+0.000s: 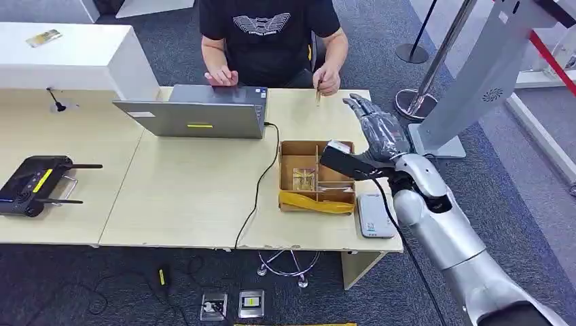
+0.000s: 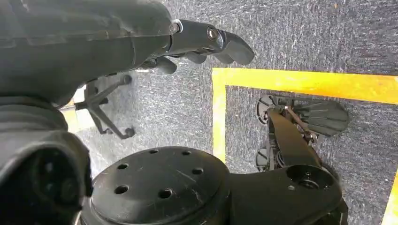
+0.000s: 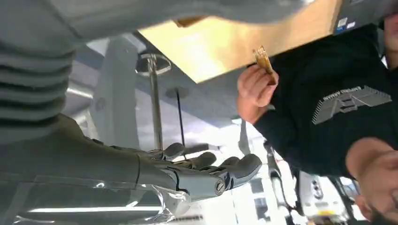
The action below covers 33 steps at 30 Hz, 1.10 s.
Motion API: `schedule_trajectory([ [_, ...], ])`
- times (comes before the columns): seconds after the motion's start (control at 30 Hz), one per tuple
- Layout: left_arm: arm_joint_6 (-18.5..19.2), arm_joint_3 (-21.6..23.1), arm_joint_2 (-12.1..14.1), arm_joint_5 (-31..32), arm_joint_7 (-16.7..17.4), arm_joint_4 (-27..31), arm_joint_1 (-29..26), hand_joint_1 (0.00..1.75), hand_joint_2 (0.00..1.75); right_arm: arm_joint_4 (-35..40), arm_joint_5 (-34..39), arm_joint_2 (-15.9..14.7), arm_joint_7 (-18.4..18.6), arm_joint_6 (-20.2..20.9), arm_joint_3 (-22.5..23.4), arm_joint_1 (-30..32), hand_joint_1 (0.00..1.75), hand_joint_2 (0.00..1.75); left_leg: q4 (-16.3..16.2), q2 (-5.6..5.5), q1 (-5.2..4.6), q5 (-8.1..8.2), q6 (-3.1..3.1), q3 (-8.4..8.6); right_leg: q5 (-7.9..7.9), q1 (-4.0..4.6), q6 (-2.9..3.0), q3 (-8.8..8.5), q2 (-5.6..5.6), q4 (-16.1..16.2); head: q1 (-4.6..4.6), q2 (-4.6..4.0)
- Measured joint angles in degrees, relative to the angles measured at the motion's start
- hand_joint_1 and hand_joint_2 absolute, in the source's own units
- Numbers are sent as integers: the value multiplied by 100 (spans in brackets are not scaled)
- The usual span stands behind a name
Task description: Pass the card to the sensor for recognition and then transmit it.
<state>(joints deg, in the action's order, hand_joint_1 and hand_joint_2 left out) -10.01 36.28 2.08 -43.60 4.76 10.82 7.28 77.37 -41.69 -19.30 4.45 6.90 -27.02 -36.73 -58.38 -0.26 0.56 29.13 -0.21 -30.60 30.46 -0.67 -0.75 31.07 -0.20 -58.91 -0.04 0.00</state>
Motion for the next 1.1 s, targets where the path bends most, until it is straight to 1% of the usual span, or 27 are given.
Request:
schedule_trajectory([
  [0.07,-2,2,2,-103,41,-2,-3,0,0,404,629,-101,513,444,149,96,0,0,0,1,0,0,0,0,0,0,0,0,2,1,-2,0],
  [0.1,-4,2,4,-144,44,-2,-3,0,0,590,922,-162,774,577,227,151,0,0,0,1,-1,0,0,0,0,-1,0,1,2,1,-2,0],
  [0.17,-2,2,13,-219,46,-2,-5,0,0,1001,1337,-317,1162,727,379,261,0,0,-1,1,-2,0,0,2,0,-2,0,2,2,3,-2,0],
  [0.23,-2,2,17,-308,44,-4,-9,0,0,1512,1576,-540,1556,822,573,414,0,0,-1,0,-3,1,0,2,0,-2,0,1,0,4,-2,0],
  [0.3,-7,2,28,-394,44,-4,-16,0,0,2094,1820,-792,1855,930,829,653,0,0,-1,0,-3,1,0,0,0,-3,0,1,0,4,0,0],
  [0.37,-28,2,33,-464,44,-4,-25,0,0,2614,1973,-986,2038,1006,1063,845,0,0,-1,4,-3,2,0,0,0,-3,0,3,2,3,0,0],
  [0.47,-77,0,37,-533,61,-4,-19,0,0,3285,1891,-1198,2309,1076,1255,1110,0,0,0,14,-2,5,1,3,0,-2,0,3,12,4,0,0],
  [0.5,-87,0,37,-558,66,-4,-19,0,0,3547,1837,-1266,2368,1102,1283,1222,0,175,0,13,-1,5,1,2,0,-2,0,3,12,3,-2,0],
  [0.6,-140,0,35,-619,66,-4,-18,0,0,4119,1502,-1353,2458,1041,1242,1537,0,175,2,12,3,5,1,0,0,3,0,2,8,2,0,0],
  [0.67,-192,2,24,-673,66,-4,-15,0,0,4400,992,-1377,2429,902,1093,1697,0,175,3,13,4,5,1,0,0,3,0,2,9,1,-4,0],
  [0.73,-252,2,9,-726,66,-4,-4,0,0,4563,612,-1375,2308,783,883,1829,0,175,4,13,6,5,0,-1,0,6,0,1,8,1,-4,0],
  [0.77,-282,0,-13,-767,66,-2,0,0,0,4630,297,-1368,2148,759,716,1878,0,175,4,12,6,5,0,-1,0,5,0,1,8,1,0,0],
  [0.83,-337,0,-33,-807,66,-2,4,0,0,4637,-92,-1351,1907,722,418,1888,0,175,4,12,6,3,-1,-1,-1,6,1,0,8,0,-2,0],
  [0.9,-385,0,-59,-841,66,-2,11,0,0,4634,-338,-1338,1772,720,231,1907,0,175,4,11,5,2,-1,-2,0,5,1,0,7,1,-2,0],
  [0.97,-446,2,-77,-881,66,-2,11,0,0,4624,-522,-1323,1695,726,59,1905,0,175,4,8,5,2,-1,-5,0,5,1,0,4,1,0,0],
  [1.1,-525,2,-127,-947,66,-2,22,0,0,4534,-937,-1183,1544,711,-459,1905,0,175,4,8,5,2,-1,-7,0,4,1,2,5,1,-2,0],
])
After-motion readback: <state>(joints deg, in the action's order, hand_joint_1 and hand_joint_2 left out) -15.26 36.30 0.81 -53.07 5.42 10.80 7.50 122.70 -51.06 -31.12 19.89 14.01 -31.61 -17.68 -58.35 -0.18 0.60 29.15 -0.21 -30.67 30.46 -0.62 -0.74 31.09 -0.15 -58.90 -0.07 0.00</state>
